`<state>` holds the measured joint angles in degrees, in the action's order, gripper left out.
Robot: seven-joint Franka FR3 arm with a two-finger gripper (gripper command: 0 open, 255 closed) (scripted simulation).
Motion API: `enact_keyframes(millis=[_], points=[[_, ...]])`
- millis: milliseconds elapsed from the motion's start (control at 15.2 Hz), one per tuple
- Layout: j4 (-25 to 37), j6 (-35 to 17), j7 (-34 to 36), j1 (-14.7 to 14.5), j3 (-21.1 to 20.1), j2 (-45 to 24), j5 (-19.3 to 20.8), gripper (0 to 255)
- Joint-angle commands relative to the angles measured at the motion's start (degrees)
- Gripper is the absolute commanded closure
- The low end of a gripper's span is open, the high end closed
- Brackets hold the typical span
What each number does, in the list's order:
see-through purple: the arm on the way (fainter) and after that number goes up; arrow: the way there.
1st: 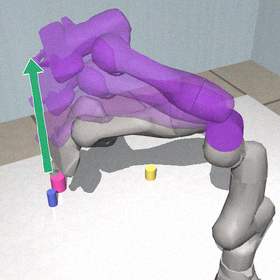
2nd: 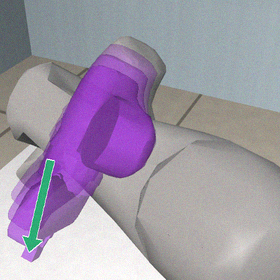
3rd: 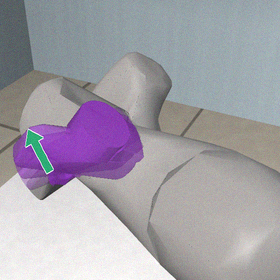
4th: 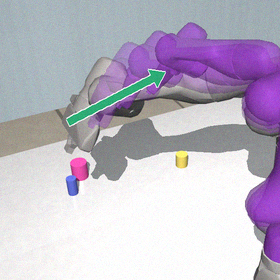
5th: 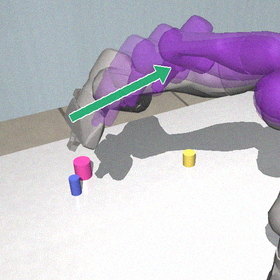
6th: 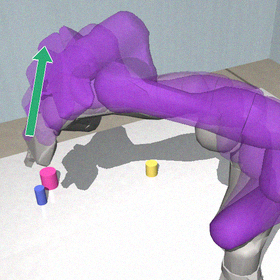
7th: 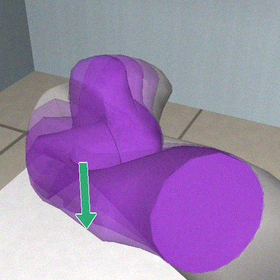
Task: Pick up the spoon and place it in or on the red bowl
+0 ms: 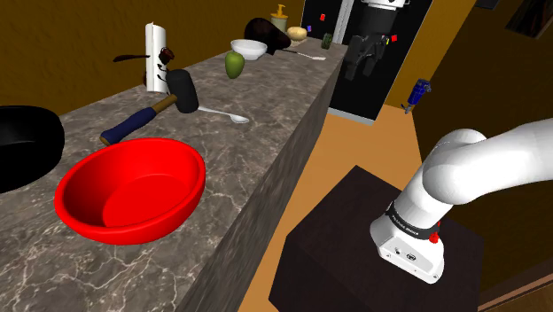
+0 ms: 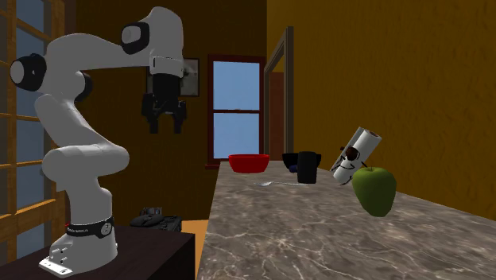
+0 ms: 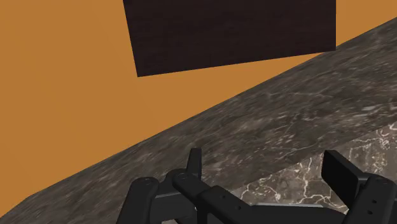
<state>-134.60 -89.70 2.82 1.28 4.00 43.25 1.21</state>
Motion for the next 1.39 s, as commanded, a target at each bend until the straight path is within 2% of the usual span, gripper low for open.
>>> enact_keyframes(millis=[0,660,1320], points=[[0.0,0.0,0.0,0.0,0.0,0.0,0.0,0],[0.65,-17.93,1.46,-4.3,-3.65,-13.95,-4.53,0],[8.4,-32.07,2.26,-7.84,-7.3,-30.95,-7.12,0]])
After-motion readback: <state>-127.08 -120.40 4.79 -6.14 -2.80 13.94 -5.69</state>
